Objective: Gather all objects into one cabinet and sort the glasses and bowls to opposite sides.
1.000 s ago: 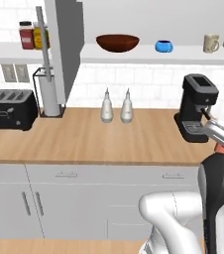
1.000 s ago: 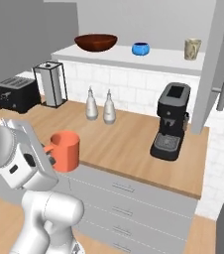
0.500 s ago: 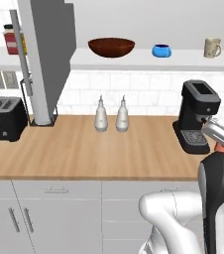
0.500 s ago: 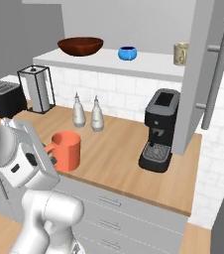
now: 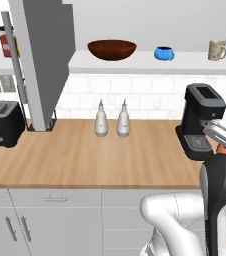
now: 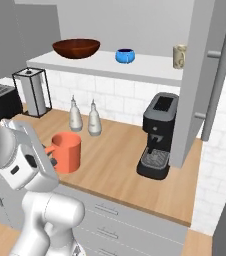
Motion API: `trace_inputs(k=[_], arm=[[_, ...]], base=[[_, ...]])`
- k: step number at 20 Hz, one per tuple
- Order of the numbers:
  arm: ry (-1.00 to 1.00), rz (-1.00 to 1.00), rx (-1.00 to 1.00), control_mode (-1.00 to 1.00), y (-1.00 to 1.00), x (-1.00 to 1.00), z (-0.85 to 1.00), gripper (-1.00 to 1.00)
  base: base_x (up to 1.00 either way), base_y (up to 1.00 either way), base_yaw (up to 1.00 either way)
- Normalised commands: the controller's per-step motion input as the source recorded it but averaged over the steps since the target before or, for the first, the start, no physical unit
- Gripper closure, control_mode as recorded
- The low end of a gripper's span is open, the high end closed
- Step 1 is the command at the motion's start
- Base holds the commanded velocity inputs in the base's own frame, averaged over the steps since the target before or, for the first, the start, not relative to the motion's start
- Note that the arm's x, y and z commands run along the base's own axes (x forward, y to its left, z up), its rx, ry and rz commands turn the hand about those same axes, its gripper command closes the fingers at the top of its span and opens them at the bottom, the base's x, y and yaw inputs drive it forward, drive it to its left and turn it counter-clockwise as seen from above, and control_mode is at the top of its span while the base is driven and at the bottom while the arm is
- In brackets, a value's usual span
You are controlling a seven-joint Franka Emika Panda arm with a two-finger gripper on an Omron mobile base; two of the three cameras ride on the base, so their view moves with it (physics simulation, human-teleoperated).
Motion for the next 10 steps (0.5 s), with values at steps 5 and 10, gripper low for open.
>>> trace_inputs(k=[5, 10], arm=[[0.0, 0.0, 0.0, 1.0, 0.0, 0.0, 0.0, 1.0], [0.0, 0.0, 0.0, 1.0, 0.0, 0.0, 0.0, 1.0]], base=[[0.19, -0.02, 0.0], [0.28, -0.08, -0.03]])
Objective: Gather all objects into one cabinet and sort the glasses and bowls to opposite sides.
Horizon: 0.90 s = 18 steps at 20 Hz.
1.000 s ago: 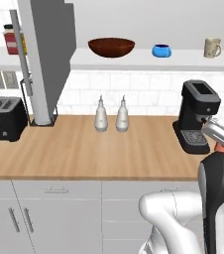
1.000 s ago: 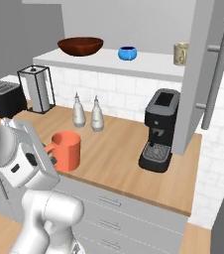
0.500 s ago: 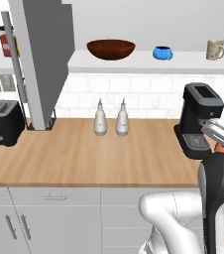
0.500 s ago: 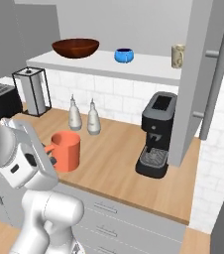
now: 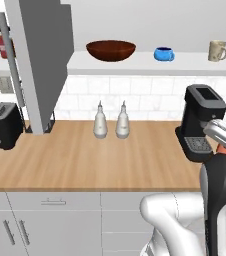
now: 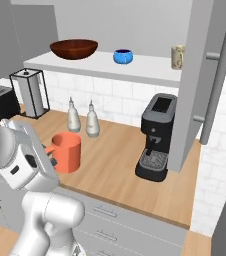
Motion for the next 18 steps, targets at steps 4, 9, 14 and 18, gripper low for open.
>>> trace_inputs(k=[4, 9, 14, 18], arm=[[0.0, 0.0, 0.0, 1.0, 0.0, 0.0, 0.0, 1.0], [0.0, 0.0, 0.0, 1.0, 0.0, 0.0, 0.0, 1.0], [-0.01, 0.0, 0.05, -1.0, -0.02, -0.01, 0.41, 1.0], [-0.05, 0.0, 0.02, -1.0, -0.15, -0.25, 0.56, 1.0]], base=[[0.11, 0.0, 0.0], [0.04, 0.0, 0.0], [0.0, 0.0, 0.0], [0.0, 0.0, 0.0]])
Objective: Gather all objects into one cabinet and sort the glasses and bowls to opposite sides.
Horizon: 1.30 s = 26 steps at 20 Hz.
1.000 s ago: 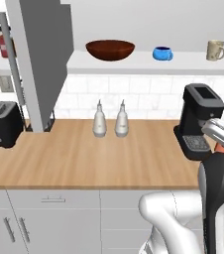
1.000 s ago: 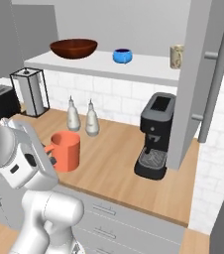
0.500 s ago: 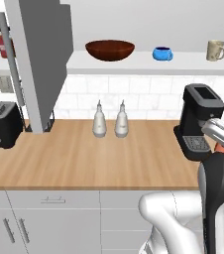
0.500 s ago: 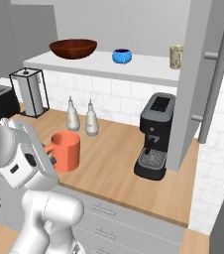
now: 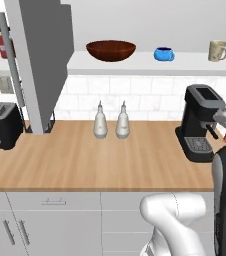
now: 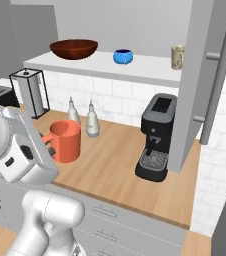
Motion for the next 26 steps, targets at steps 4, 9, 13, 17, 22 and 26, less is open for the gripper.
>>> trace_inputs(k=[4, 9, 13, 17, 22, 26], arm=[[-0.06, 0.0, 0.06, -1.0, -0.44, -0.19, 0.31, 1.0], [-0.12, 0.0, 0.03, -1.0, -0.24, 0.02, 0.57, 1.0], [-0.16, 0.0, -0.03, -1.0, -0.17, 0.07, 0.88, 1.0], [-0.09, -0.03, -0.07, -1.0, -0.08, 0.03, 0.52, 1.0], [-0.03, 0.0, -0.1, -1.0, 0.05, 0.11, 0.07, 1.0], [-0.09, 0.0, -0.14, -1.0, -0.07, 0.46, 0.28, 1.0]], base=[[0.0, 0.0, 0.0], [0.0, 0.0, 0.0], [0.0, 0.0, 0.0], [0.0, 0.0, 0.0], [0.0, 0.0, 0.0], [0.0, 0.0, 0.0]])
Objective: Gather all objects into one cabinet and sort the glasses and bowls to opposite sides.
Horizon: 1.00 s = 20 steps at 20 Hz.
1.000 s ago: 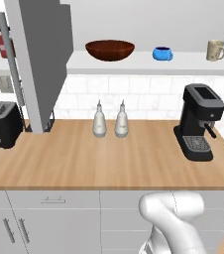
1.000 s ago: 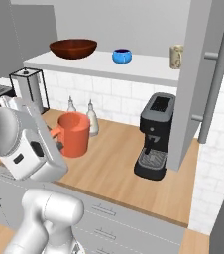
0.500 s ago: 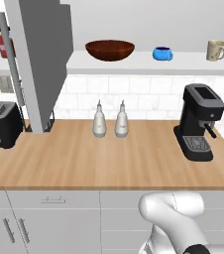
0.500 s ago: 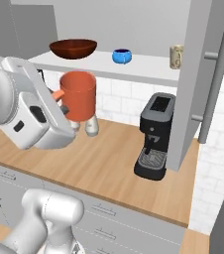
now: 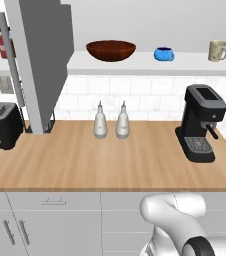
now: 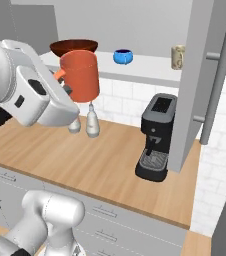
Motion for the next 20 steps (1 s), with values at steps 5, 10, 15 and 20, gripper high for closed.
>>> trace_inputs(k=[5, 10, 15, 20], arm=[[-0.05, 0.0, -0.16, -1.0, 0.0, 0.55, 0.02, 1.0], [-0.04, 0.0, 0.0, -1.0, -0.09, 0.82, -0.05, 1.0], [0.0, 0.0, 0.12, -1.0, 0.0, 0.77, 0.0, 1.0], [0.01, 0.01, 0.04, -1.0, 0.0, 0.82, 0.0, 1.0]], base=[[0.0, 0.0, 0.0], [0.0, 0.0, 0.0], [0.0, 0.0, 0.0], [0.0, 0.0, 0.0]])
